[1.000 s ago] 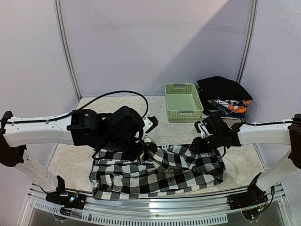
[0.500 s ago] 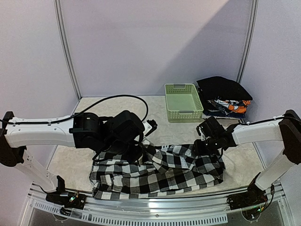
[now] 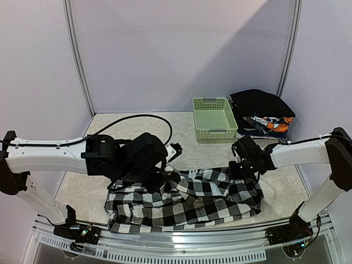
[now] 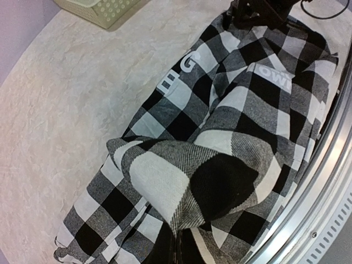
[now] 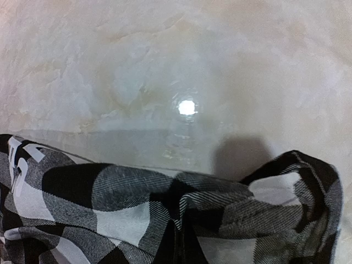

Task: Fold and stack the mixed laundry pile
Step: Adjust the rectangle-folded shirt at the center of the board.

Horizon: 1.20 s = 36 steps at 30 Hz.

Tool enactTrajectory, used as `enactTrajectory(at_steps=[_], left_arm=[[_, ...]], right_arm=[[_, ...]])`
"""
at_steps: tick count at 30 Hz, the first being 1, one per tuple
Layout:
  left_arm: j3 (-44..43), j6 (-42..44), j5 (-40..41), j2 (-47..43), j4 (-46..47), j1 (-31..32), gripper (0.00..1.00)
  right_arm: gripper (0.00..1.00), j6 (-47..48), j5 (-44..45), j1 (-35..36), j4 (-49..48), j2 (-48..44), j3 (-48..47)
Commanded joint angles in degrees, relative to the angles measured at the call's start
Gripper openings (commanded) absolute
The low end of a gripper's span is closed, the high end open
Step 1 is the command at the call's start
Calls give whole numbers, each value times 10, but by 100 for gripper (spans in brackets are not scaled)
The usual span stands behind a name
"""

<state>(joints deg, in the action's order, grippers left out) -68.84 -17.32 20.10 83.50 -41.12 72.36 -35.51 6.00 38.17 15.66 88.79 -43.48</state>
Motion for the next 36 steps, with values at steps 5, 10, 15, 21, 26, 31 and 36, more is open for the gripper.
enactTrajectory(at_steps=[5,10,15,21,26,31,36], left_arm=[[-19,13,13,-7,10,3,0],[-32,13,7,6,3,-1,0],[-64,10,7,25,-30,-3,0],[-92,3,-26,40,-75,-17,0],[-130,-22,-66,74,-108,-29,0],[-155,-45,-128,89,-120,-48,0],[-137,-76,-191,75,-117,-85,0]], right_arm=[[0,9,110,-26,92,-93,18],[0,10,108,-27,106,-134,33],[0,5,62,-27,96,-105,55],[18,-4,63,-26,114,-121,70],[49,19,92,-27,166,-158,4],[56,59,103,-27,187,-206,-77],[56,97,50,-27,117,-200,-92]])
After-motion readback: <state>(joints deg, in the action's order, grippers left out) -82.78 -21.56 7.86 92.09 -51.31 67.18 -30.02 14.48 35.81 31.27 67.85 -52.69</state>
